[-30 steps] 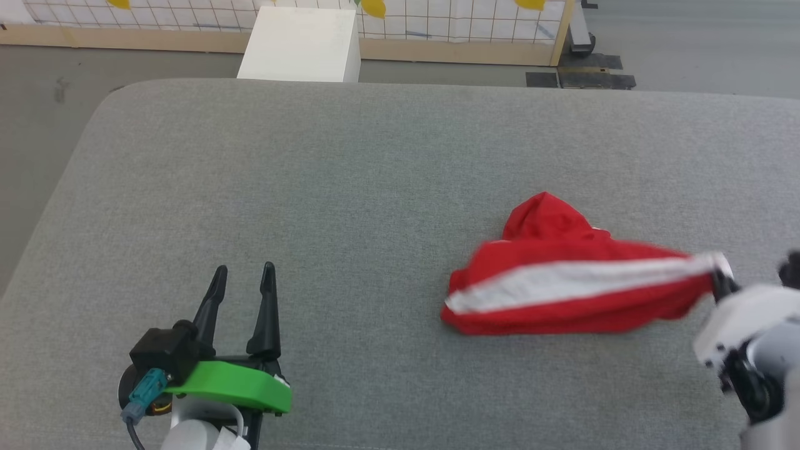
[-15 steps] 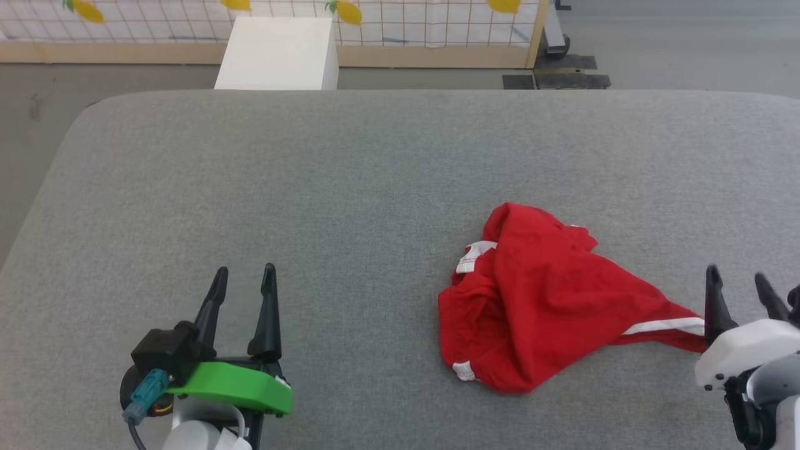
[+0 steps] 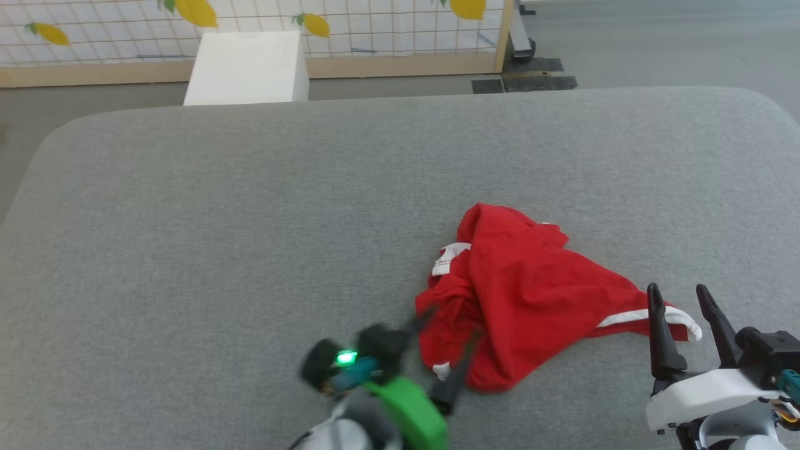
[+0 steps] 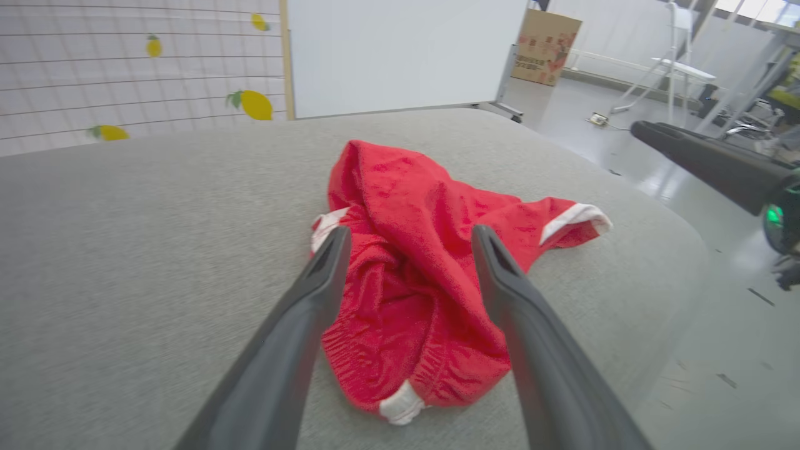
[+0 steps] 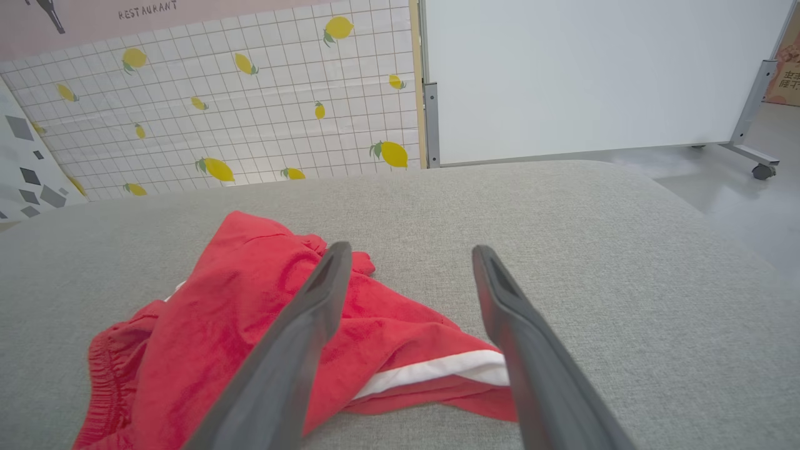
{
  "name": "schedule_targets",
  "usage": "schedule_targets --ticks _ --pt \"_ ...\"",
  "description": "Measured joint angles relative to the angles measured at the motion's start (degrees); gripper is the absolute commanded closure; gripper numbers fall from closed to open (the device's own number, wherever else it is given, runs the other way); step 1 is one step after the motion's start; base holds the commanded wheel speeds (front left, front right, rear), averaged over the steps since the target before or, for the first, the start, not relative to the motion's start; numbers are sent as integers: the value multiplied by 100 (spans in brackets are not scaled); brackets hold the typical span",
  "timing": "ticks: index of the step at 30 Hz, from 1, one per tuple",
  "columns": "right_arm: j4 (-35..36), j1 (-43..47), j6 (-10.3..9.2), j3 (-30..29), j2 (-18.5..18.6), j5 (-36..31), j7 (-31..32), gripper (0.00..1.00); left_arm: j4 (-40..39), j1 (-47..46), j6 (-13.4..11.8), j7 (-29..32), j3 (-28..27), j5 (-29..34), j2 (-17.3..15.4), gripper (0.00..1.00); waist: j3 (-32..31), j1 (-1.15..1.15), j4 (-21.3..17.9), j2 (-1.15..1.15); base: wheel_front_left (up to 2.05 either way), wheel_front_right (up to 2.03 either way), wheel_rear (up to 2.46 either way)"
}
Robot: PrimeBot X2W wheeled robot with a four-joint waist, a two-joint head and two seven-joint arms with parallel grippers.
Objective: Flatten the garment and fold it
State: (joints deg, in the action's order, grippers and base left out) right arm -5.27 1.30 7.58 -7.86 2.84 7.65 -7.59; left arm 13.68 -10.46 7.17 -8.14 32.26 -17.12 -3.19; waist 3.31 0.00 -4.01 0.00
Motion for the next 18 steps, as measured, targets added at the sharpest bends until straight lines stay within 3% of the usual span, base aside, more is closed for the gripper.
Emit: schedule_targets --ticks 6,8,17,18 --pt "63 0 0 103 1 41 1 0 657 -837 11 1082 1014 -448 -111 0 76 0 -140 0 0 0 0" --pt "70 -1 0 140 0 65 2 0 1027 -1162 11 1772 1205 -682 -143 0 118 0 -210 0 0 0 0" --pt "33 -2 0 211 1 151 -1 0 1657 -1860 11 3245 1493 -1040 -133 0 220 0 -393 0 0 0 0" --pt "21 -2 0 214 1 152 -1 0 1681 -1900 11 3344 1549 -1078 -131 24 227 0 -403 0 0 0 0"
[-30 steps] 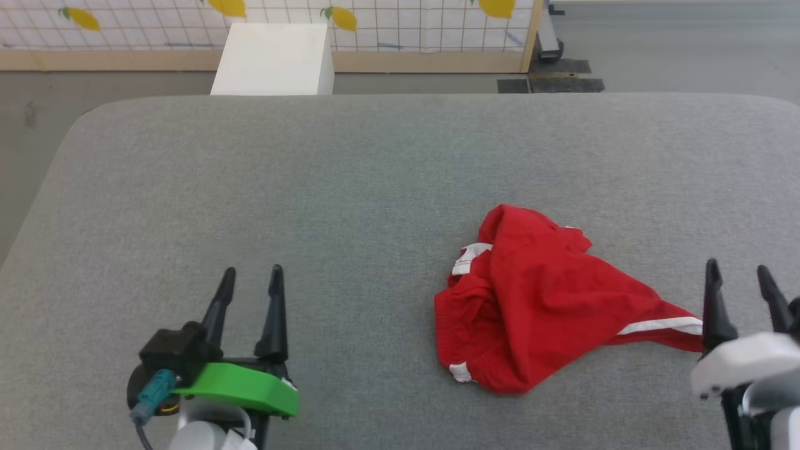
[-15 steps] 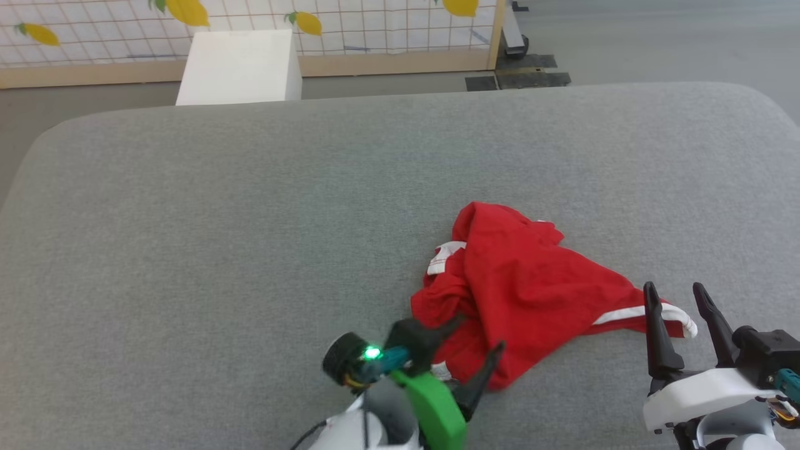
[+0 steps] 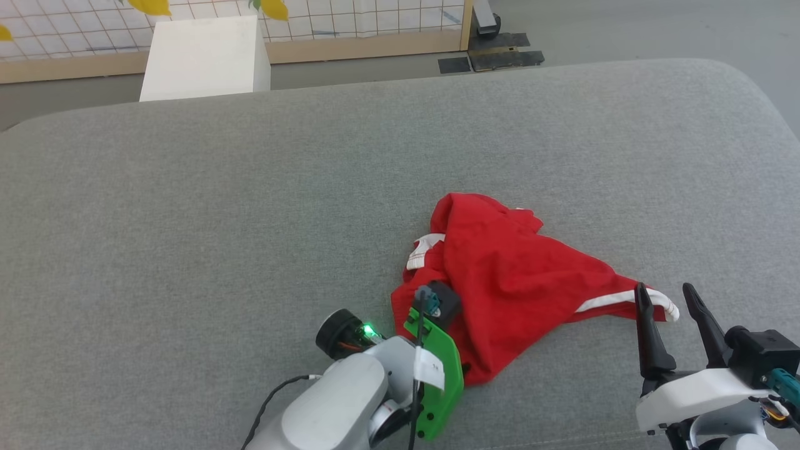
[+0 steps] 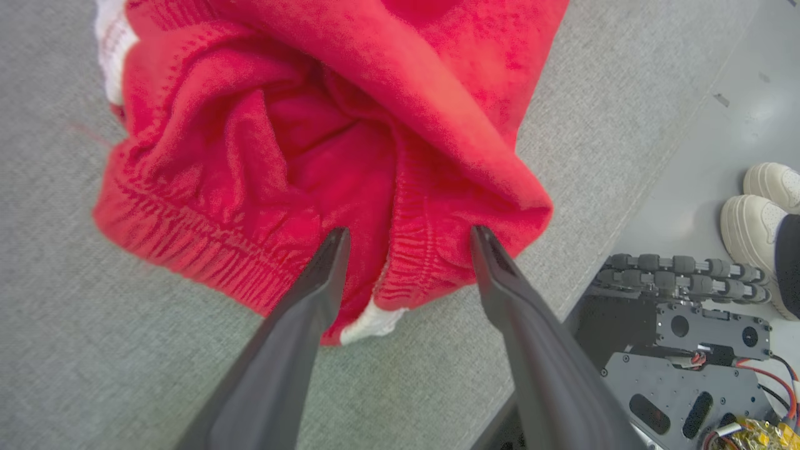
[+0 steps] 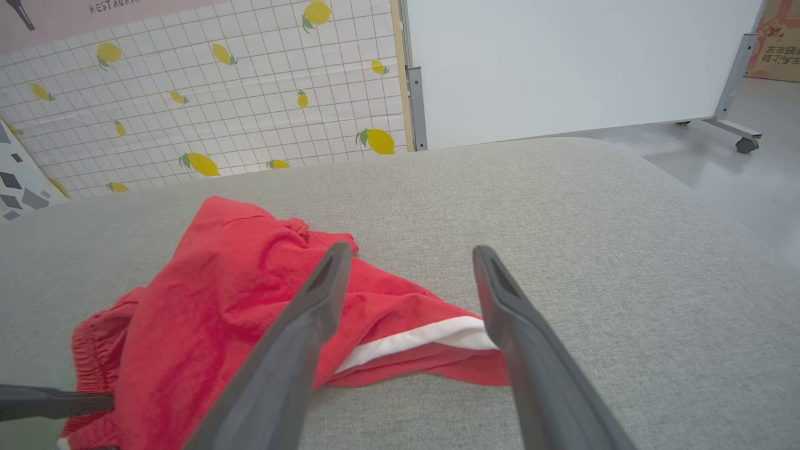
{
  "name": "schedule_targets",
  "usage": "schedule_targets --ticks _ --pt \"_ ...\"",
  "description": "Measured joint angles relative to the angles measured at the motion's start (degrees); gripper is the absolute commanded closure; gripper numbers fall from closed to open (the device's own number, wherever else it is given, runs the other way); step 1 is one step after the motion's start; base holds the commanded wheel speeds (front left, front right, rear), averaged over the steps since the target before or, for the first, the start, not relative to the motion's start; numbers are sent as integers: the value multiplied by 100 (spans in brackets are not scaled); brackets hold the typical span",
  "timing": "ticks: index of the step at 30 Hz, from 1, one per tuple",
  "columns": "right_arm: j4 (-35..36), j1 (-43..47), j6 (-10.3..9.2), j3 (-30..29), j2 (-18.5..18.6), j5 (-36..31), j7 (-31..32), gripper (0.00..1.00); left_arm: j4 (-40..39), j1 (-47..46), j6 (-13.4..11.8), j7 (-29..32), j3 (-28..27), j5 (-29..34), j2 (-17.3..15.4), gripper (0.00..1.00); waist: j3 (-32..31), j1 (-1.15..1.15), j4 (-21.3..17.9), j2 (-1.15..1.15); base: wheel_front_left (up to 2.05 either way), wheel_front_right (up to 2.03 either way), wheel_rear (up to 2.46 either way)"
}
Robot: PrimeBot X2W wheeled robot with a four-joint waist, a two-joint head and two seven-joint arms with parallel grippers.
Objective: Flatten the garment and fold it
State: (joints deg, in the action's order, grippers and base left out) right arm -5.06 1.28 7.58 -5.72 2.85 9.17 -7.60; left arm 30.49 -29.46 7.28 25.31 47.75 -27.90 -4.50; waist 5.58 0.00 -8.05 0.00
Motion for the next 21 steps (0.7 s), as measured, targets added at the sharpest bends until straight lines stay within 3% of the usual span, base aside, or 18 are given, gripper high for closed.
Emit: schedule_targets --ticks 1,2,3,4,9,12,16,21 --pt "-8 0 0 5 0 0 0 0 19 -40 0 100 59 -45 3 38 8 0 -11 0 0 0 0" --pt "-14 0 0 8 0 0 0 0 22 -76 0 178 116 -119 5 58 14 0 -19 0 0 0 0" --pt "-26 -1 0 7 0 2 -1 0 16 -110 0 216 162 -222 9 64 20 0 -24 0 0 0 0" --pt "-37 -2 0 9 0 7 -2 0 10 -135 0 218 179 -285 13 100 23 0 -26 0 0 0 0" --pt "-88 -4 0 52 0 8 -7 0 42 -229 0 101 122 -509 19 100 8 0 -6 0 0 0 0" --pt "-114 -4 0 57 0 10 -7 0 40 -224 -46 -308 -141 -662 -4 100 -9 0 25 0 0 0 0" --pt "-133 -5 0 57 1 51 -7 0 -8 -215 -503 -1271 -888 -876 -97 100 -34 0 90 0 0 0 0" --pt "-124 -5 0 118 -1 59 1 0 124 -136 -1131 -1935 -1622 -1053 -387 100 -60 0 179 0 0 0 0"
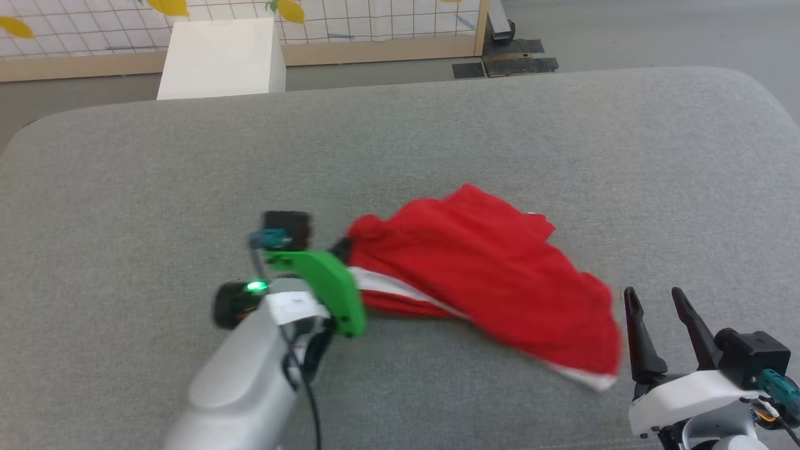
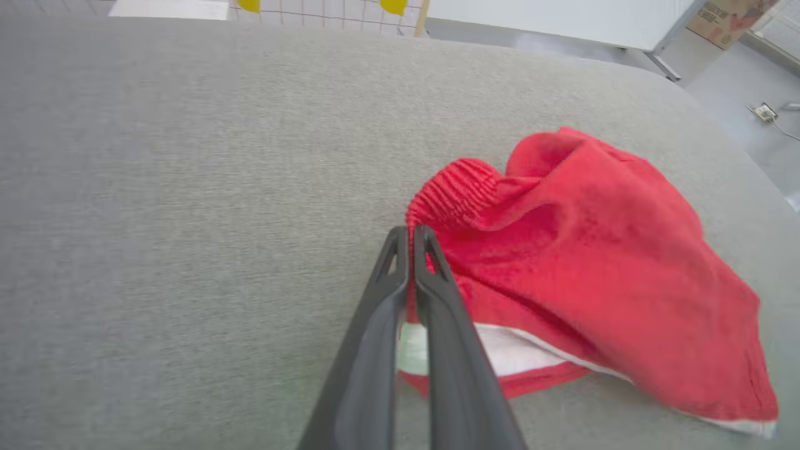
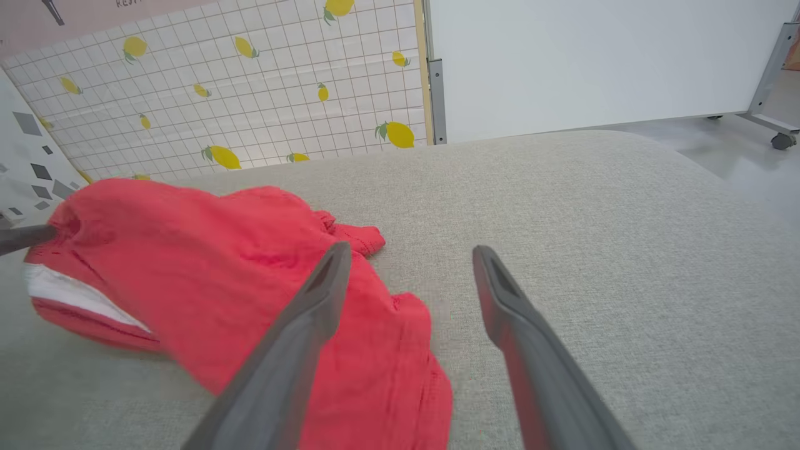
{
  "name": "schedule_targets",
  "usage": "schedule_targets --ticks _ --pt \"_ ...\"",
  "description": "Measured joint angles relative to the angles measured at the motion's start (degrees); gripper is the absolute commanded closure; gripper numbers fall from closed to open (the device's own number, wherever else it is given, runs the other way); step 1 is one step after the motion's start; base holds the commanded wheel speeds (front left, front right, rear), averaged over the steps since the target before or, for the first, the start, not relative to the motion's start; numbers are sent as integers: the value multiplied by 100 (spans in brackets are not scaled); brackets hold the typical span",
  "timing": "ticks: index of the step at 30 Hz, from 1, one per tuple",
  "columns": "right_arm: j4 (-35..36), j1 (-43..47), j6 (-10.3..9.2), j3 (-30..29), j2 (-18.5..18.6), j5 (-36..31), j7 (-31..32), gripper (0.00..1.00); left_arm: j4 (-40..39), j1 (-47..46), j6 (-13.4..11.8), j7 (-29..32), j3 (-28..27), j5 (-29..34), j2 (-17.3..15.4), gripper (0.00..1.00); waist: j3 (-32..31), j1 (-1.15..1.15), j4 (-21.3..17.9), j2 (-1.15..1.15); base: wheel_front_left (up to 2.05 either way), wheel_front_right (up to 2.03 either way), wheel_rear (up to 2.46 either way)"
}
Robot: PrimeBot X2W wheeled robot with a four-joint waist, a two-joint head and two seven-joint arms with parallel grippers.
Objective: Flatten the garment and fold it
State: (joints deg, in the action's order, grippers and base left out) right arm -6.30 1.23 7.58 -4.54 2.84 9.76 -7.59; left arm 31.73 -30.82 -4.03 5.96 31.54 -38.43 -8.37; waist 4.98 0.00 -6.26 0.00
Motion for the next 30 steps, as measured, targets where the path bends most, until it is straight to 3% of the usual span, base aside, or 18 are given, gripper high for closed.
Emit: schedule_targets --ticks 4,9,10,11,12,17,23,27,30 --pt "11 0 0 48 2 20 2 0 196 172 -367 -193 -357 -65 -244 100 -15 0 54 0 0 0 0" --pt "29 0 0 91 2 41 26 0 338 426 -464 -229 -517 -259 -390 100 -6 0 85 0 0 0 0" --pt "29 0 0 100 2 41 36 0 342 465 -464 -263 -526 -267 -407 68 -5 0 86 0 0 0 0" --pt "31 -1 0 107 2 42 52 0 339 510 -461 -303 -543 -286 -417 17 -6 0 86 0 0 0 0" --pt "36 -1 0 116 2 42 53 0 324 565 -457 -375 -572 -314 -417 0 -9 0 83 0 0 0 0" --pt "113 0 0 151 2 47 111 0 43 1000 -355 -1016 -725 -360 -433 0 -38 0 62 0 0 0 0" --pt "234 24 0 149 4 49 353 0 -834 1766 -308 -2015 -1069 -232 -543 0 -59 0 153 0 0 0 0" --pt "172 122 0 243 4 155 1024 0 -2027 2187 -272 -2060 -1738 424 -477 0 -31 0 295 0 0 0 0" --pt "4 122 0 346 4 275 1783 0 -2665 2462 -94 -2075 -2196 960 -254 0 22 0 398 0 0 0 0"
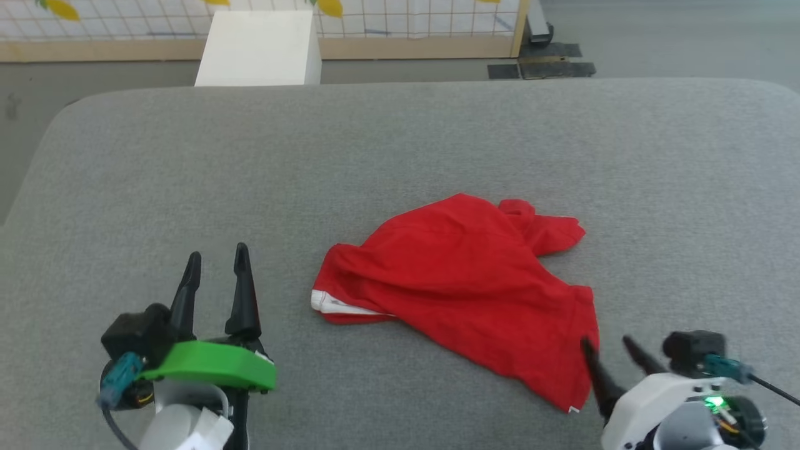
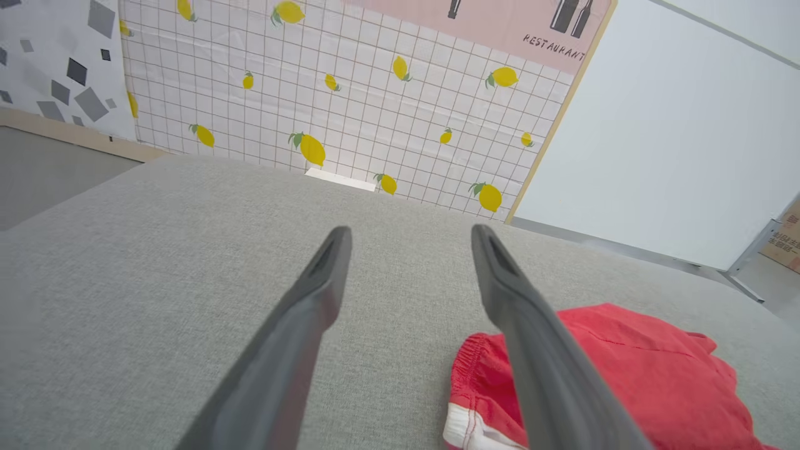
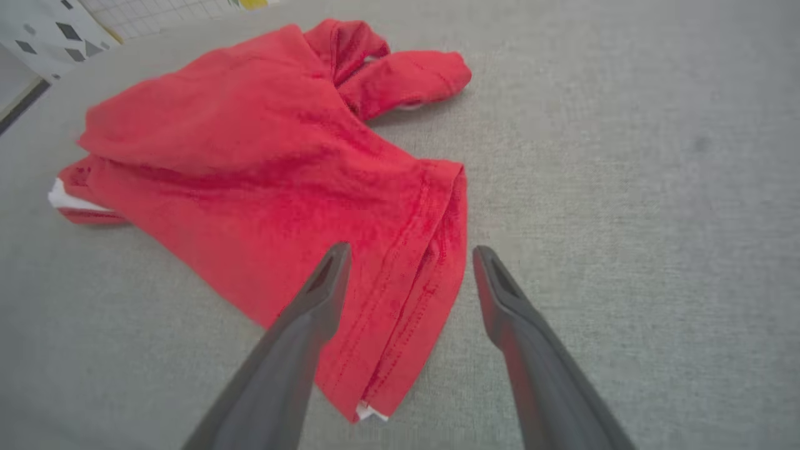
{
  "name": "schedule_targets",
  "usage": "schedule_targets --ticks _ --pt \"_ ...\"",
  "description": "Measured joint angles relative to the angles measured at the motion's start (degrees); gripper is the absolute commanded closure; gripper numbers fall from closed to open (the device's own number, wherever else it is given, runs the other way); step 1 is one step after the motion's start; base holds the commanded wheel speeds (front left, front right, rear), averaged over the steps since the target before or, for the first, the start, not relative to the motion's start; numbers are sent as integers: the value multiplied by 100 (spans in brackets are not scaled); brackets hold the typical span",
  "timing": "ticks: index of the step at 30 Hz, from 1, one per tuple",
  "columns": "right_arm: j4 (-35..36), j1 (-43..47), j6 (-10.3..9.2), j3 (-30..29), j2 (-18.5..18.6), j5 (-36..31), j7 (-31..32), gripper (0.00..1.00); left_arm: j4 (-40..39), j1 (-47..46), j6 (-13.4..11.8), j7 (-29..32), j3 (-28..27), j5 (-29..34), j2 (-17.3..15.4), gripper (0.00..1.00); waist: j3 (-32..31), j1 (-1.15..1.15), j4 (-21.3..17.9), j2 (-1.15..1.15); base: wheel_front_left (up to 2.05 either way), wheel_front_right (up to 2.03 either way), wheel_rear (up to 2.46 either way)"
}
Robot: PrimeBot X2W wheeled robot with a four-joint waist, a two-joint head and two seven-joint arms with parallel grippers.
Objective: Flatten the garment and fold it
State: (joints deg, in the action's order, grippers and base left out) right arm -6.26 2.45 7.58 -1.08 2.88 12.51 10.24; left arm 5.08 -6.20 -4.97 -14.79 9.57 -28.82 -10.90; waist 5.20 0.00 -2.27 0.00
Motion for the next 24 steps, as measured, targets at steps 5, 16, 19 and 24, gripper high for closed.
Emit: schedule_targets --ticks 5,16,19,24 --pt "-265 -27 -1 111 -3 297 1121 0 -350 267 382 0 -481 612 433 0 102 0 162 0 0 0 0" --pt "-716 -525 0 274 -3 470 1682 0 -231 269 848 0 -909 982 736 0 322 0 371 0 0 0 0" --pt "-873 -691 0 141 -9 434 1610 0 -178 264 904 0 -925 1014 757 0 355 0 400 0 0 0 0" --pt "-1091 -965 0 -49 -5 315 1486 0 -153 260 954 0 -958 1020 769 0 387 0 417 0 0 0 0"
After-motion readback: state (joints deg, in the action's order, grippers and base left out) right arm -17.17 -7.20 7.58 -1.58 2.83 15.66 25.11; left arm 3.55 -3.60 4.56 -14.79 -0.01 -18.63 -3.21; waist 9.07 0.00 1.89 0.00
